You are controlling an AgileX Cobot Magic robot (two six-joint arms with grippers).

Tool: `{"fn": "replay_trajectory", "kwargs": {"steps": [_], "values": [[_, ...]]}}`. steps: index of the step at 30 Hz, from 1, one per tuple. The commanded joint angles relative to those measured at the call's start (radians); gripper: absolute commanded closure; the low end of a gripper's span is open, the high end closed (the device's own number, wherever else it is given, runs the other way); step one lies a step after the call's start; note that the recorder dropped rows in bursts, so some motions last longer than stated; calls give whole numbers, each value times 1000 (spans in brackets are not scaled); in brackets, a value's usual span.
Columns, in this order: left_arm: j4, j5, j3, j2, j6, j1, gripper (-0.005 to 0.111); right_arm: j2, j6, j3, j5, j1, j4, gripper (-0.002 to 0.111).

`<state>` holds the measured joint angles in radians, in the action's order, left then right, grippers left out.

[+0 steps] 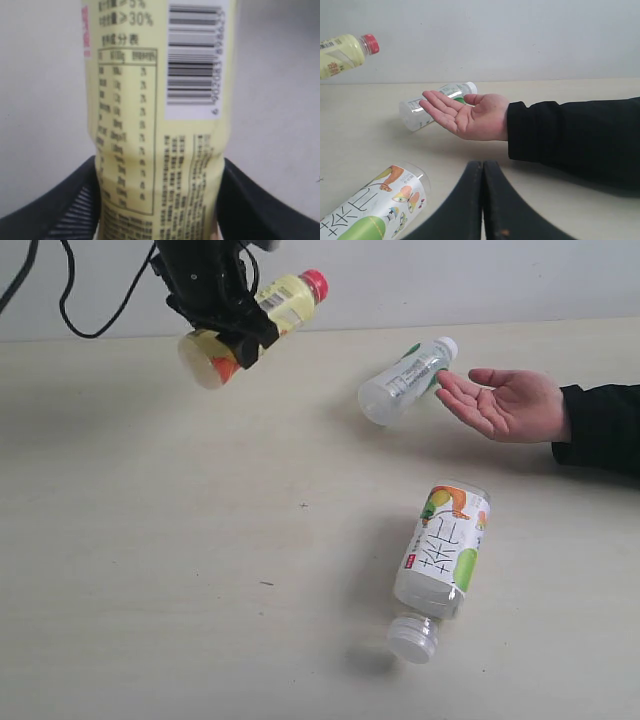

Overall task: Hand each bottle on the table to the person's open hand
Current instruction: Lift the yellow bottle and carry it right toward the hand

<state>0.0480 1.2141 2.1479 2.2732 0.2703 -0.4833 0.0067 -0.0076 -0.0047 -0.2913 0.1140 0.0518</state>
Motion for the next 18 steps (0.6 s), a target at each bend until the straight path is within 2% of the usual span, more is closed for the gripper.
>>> {"fn": "replay_trajectory", "kwargs": {"steps": [1, 8, 13, 18], "values": [[-4, 7, 4, -65, -182, -50, 107, -7, 2, 5, 11, -5, -3, 108], [8, 7, 4, -96, -342, -216, 107, -7, 2, 5, 9, -5, -3, 108], [79, 7, 4, -96, -473, -333, 107, -7, 2, 5, 9, -5, -3, 108], [103, -18, 4, -96, -625, -405, 107, -7, 2, 5, 9, -5, -3, 108]]}}
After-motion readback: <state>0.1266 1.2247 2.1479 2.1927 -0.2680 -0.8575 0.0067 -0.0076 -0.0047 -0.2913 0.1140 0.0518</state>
